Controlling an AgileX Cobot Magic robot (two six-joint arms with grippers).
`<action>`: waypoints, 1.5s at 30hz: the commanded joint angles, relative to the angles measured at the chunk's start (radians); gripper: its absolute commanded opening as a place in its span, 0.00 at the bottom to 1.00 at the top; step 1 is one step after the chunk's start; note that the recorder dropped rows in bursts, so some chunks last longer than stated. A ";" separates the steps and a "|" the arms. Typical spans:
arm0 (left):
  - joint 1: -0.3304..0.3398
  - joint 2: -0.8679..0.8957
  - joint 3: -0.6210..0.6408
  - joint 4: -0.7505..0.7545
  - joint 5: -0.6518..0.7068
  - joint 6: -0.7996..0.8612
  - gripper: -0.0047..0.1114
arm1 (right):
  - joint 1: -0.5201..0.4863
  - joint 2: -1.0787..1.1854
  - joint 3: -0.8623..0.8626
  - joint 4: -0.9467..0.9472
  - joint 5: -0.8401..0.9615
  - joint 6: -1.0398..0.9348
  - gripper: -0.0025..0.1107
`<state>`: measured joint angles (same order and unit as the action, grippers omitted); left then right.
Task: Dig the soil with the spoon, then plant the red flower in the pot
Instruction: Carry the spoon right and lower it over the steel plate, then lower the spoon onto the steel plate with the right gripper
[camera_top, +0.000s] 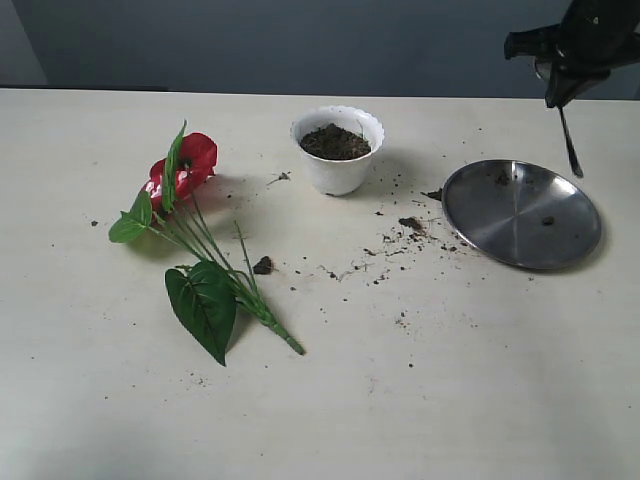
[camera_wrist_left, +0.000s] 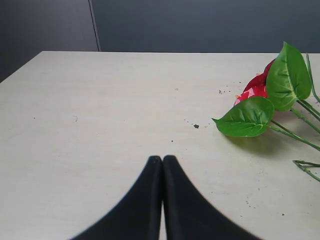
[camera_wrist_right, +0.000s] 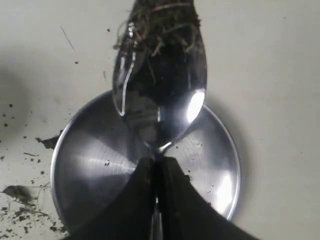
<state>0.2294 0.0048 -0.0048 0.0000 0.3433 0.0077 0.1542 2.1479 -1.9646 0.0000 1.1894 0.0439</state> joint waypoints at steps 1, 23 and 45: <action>-0.003 -0.005 0.005 0.000 -0.011 0.000 0.04 | -0.001 0.040 -0.005 -0.006 0.032 -0.011 0.02; -0.003 -0.005 0.005 0.000 -0.011 0.000 0.04 | 0.064 0.061 0.190 0.015 -0.039 -0.003 0.02; -0.003 -0.005 0.005 0.000 -0.011 0.000 0.04 | 0.064 0.103 0.215 -0.081 -0.083 0.036 0.02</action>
<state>0.2294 0.0048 -0.0048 0.0000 0.3433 0.0077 0.2209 2.2517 -1.7530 -0.0590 1.1202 0.0676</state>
